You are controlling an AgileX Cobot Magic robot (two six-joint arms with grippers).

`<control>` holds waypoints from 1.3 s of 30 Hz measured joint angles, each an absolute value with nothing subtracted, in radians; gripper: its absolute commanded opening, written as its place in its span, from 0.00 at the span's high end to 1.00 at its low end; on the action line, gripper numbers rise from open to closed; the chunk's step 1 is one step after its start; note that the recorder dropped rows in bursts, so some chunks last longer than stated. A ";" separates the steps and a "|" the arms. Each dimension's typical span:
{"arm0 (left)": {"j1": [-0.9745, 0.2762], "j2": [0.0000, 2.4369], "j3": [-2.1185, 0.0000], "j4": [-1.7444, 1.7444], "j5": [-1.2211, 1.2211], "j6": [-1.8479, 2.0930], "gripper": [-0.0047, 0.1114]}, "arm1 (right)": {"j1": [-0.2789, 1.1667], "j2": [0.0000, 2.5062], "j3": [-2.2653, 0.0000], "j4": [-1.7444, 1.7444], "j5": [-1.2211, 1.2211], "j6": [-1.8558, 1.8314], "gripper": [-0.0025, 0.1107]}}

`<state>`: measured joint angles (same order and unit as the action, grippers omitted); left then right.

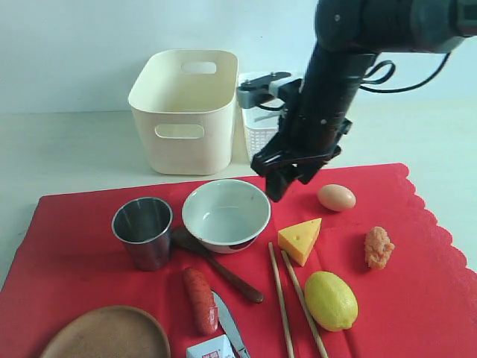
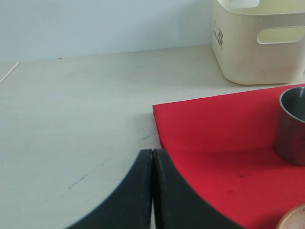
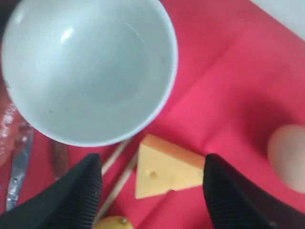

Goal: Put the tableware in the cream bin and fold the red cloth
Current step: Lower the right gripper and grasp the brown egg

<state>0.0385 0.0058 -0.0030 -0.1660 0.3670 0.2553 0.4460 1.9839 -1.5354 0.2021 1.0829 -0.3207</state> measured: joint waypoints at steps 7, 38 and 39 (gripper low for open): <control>0.038 0.006 -0.003 -0.166 0.367 0.255 0.96 | 0.325 1.933 -1.391 0.154 0.962 -0.321 0.45; 0.038 0.006 -0.003 -0.166 0.367 0.255 0.96 | 0.242 2.165 -1.478 0.166 0.878 -0.396 0.98; 0.038 0.006 -0.003 -0.166 0.367 0.255 0.96 | 0.242 2.155 -1.478 0.166 0.878 -0.387 0.98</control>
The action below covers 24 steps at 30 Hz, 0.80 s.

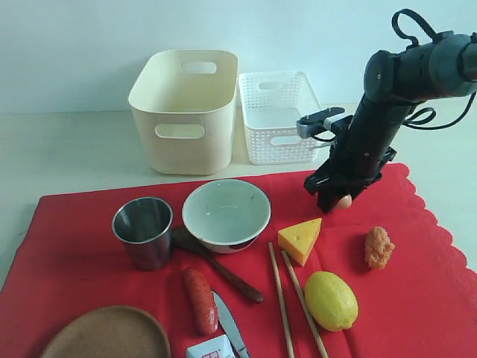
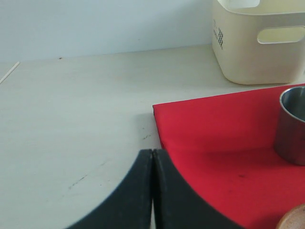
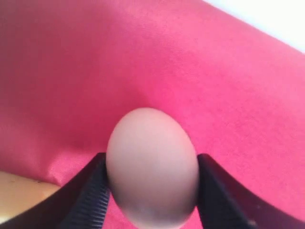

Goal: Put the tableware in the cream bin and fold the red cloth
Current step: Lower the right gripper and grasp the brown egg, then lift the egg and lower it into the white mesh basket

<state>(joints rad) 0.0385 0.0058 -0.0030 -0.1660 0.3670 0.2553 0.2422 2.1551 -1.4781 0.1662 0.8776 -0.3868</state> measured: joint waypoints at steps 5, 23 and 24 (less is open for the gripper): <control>0.038 0.006 -0.003 -0.166 0.367 0.255 0.96 | 0.242 2.071 -1.478 0.175 0.871 -0.370 0.98; 0.038 0.006 -0.003 -0.166 0.367 0.255 0.96 | 0.242 2.061 -1.716 0.363 0.658 -0.436 0.98; 0.038 0.006 -0.003 -0.166 0.367 0.255 0.96 | 0.242 2.089 -1.752 0.363 0.658 -0.436 0.98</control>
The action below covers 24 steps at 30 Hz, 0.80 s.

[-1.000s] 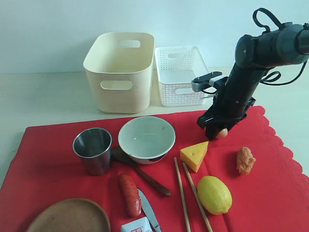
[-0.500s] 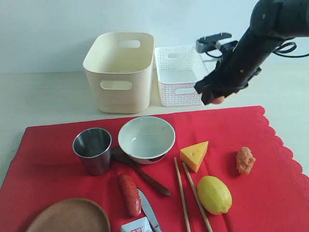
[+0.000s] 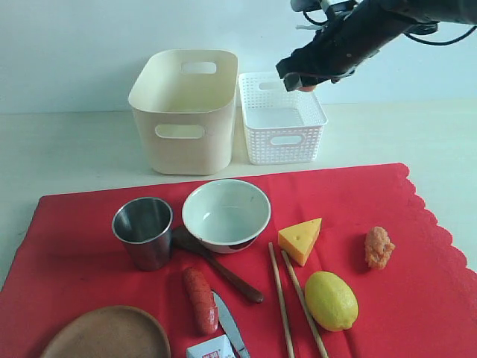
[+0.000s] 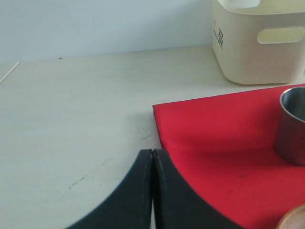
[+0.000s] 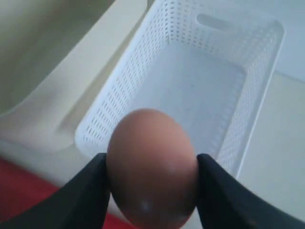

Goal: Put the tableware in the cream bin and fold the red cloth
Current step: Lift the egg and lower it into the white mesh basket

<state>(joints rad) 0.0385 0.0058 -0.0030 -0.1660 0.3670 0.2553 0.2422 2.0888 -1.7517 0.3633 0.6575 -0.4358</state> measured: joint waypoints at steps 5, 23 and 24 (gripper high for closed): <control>0.038 0.006 -0.003 -0.166 0.367 0.255 0.96 | 0.242 2.305 -2.008 0.363 0.685 -0.438 0.98; 0.038 0.006 -0.003 -0.166 0.367 0.255 0.96 | 0.244 2.564 -2.231 0.363 0.857 -0.569 0.50; 0.038 0.006 -0.003 -0.166 0.367 0.255 0.96 | 0.244 2.564 -2.231 0.363 0.855 -0.569 0.45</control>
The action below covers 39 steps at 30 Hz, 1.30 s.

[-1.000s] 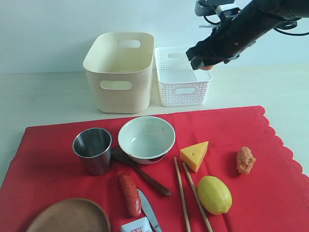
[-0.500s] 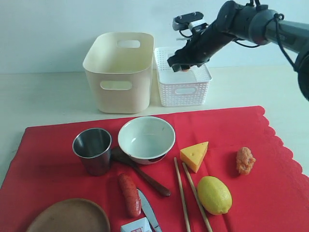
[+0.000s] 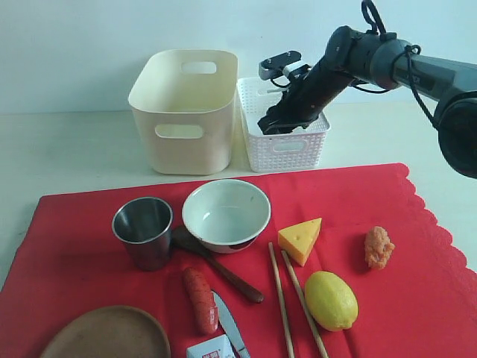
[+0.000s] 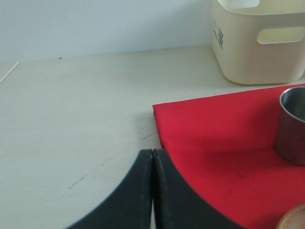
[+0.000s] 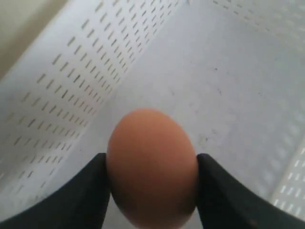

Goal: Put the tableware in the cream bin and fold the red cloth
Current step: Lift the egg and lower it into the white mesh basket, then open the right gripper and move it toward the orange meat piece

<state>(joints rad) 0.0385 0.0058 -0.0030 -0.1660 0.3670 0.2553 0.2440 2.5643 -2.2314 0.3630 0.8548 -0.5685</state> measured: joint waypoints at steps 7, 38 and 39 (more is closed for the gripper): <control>0.038 0.006 -0.003 -0.166 0.367 0.255 0.96 | 0.244 2.542 -2.231 0.358 0.824 -0.546 0.34; 0.038 0.006 -0.003 -0.166 0.367 0.255 0.96 | 0.244 2.178 -2.177 0.176 1.215 -0.242 0.43; 0.038 0.006 -0.003 -0.166 0.367 0.255 0.96 | 0.244 2.162 -2.153 0.176 1.217 -0.240 0.43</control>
<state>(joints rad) 0.0385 0.0058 -0.0030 -0.1660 0.3670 0.2553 0.2440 2.1616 -2.1535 0.1765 1.2165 -0.2399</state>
